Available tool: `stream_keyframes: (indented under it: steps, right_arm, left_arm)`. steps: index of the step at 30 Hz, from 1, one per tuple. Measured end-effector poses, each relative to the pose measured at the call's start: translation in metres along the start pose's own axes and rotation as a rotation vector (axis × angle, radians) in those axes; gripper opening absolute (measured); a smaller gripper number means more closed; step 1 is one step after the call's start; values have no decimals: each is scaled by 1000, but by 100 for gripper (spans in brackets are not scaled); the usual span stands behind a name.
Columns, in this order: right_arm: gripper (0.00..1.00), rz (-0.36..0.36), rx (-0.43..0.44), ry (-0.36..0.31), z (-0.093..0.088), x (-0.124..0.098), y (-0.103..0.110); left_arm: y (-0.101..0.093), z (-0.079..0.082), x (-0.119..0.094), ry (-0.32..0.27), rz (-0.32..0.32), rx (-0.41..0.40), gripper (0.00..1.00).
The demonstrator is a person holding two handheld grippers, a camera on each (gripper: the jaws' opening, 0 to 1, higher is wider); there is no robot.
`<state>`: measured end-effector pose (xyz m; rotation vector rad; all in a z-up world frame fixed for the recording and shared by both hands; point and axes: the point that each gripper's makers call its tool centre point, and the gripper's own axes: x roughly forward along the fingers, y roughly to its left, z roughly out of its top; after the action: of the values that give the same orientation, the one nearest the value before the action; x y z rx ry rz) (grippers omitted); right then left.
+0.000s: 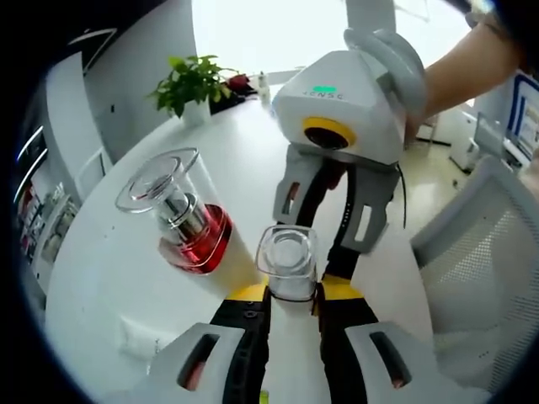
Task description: Arrange the skincare products in the storage area until every visible bottle or jar stands upright without overlapping.
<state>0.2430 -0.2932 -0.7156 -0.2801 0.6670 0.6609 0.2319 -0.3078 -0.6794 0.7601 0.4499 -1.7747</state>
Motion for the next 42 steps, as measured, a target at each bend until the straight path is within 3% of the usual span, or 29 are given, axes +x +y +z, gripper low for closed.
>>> stream_keyframes:
  steps: [13,27,32,42]
  right_arm:
    - [22,22,-16,11,0,1,0]
    - [23,18,22,47,-11,0,0]
    - [25,1,58,57,-17,-6,1]
    - [40,-50,125,45,-14,-18,13]
  left_arm:
    - [1,-4,-5,1,20,-19,18]
    - [-10,-35,-21,35,51,-101,22]
    - [-17,-47,-26,59,52,-118,29]
    - [-28,-53,-38,59,55,-166,40]
